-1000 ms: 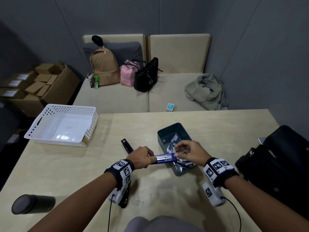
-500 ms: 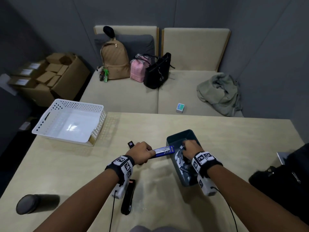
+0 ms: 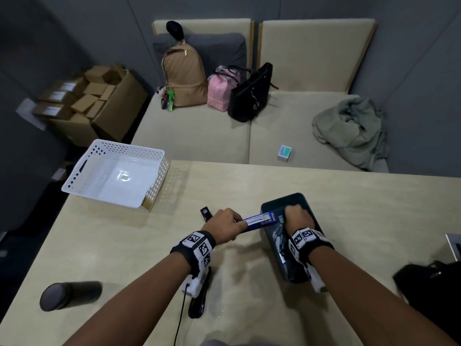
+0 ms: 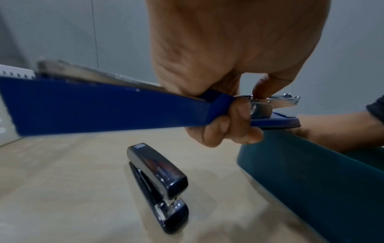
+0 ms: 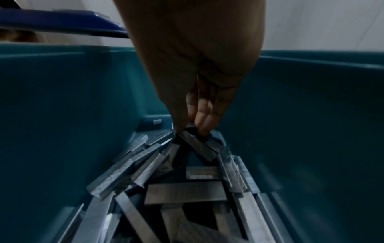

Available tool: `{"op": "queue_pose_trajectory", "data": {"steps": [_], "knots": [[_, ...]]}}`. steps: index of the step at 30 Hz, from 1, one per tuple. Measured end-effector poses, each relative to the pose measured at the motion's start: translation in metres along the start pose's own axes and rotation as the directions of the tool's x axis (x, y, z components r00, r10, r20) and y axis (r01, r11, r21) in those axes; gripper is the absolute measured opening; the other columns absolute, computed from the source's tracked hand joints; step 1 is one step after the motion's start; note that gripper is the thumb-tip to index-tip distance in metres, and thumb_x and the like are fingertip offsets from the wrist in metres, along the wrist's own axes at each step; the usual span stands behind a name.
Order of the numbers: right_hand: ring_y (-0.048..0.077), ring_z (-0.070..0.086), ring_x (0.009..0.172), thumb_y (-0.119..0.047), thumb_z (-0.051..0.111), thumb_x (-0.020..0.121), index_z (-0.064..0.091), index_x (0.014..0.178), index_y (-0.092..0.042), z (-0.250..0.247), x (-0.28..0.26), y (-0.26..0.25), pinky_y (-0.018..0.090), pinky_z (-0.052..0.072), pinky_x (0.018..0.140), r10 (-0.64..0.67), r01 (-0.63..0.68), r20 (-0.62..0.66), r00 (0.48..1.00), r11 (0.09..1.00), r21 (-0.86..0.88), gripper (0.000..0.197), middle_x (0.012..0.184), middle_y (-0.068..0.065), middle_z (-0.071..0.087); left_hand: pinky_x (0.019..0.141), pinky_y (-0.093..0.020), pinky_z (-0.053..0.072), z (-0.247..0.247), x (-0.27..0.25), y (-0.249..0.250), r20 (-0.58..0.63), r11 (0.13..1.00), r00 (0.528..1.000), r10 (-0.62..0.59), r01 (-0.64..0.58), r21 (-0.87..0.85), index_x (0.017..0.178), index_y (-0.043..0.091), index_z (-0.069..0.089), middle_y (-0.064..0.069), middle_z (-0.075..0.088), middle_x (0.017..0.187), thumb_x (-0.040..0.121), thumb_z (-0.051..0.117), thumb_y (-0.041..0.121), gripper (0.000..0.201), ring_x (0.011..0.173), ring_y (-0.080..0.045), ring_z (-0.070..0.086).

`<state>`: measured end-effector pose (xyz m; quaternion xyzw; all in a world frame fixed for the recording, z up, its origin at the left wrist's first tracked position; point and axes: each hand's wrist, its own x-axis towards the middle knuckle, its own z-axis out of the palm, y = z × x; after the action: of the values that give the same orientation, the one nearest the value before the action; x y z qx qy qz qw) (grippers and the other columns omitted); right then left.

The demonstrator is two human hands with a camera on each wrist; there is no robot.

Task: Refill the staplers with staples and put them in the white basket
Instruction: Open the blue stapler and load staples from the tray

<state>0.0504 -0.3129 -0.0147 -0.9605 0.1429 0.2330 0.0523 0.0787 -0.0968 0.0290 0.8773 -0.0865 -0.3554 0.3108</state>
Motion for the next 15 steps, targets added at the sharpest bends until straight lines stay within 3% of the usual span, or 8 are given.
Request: {"op": "queue_pose_trajectory", "data": {"steps": [3,7,12,15], "knots": [[0.037,0.065,0.104,-0.006,0.048,0.091,0.063,0.103,0.0,0.001,-0.001,0.001,0.039,0.052,0.082,0.0,0.0,-0.005,1.0,1.0,0.012,0.02,0.109,0.02,0.066,0.045,-0.029,0.045,-0.001,0.0,0.006,0.012,1.0,1.0,-0.019,0.019,-0.005,0.078,0.019,0.071,-0.007,0.065,0.058,0.073,0.05,0.039,0.029,0.039,-0.022,0.049],[0.035,0.065,0.105,-0.004,0.049,0.09,0.064,0.105,-0.002,0.006,0.0,0.009,0.039,0.052,0.085,-0.003,0.004,-0.013,1.0,0.997,0.072,0.022,0.112,0.019,0.066,0.045,-0.03,0.045,-0.001,-0.003,0.007,0.015,1.0,1.0,-0.021,0.021,-0.004,0.077,0.015,0.07,-0.009,0.064,0.057,0.073,0.049,0.037,0.031,0.04,-0.023,0.049],[0.033,0.062,0.111,-0.015,0.047,0.092,0.061,0.122,-0.016,0.008,-0.003,0.011,0.039,0.051,0.092,-0.14,0.133,0.024,0.99,0.976,0.171,0.033,0.125,0.015,0.06,0.048,-0.027,0.045,0.003,-0.003,0.001,0.01,0.999,1.0,-0.007,0.007,0.036,0.076,0.013,0.071,-0.006,0.066,0.056,0.076,0.049,0.037,0.032,0.039,-0.016,0.049],[0.035,0.061,0.111,-0.023,0.049,0.093,0.06,0.123,-0.017,0.008,-0.006,0.008,0.041,0.05,0.091,-0.177,0.167,0.054,0.983,0.975,0.143,0.032,0.126,0.016,0.056,0.049,-0.025,0.044,0.006,-0.002,-0.001,0.005,0.999,1.0,-0.004,0.004,0.044,0.077,0.013,0.071,-0.005,0.066,0.057,0.076,0.049,0.036,0.032,0.036,-0.011,0.047]]}}
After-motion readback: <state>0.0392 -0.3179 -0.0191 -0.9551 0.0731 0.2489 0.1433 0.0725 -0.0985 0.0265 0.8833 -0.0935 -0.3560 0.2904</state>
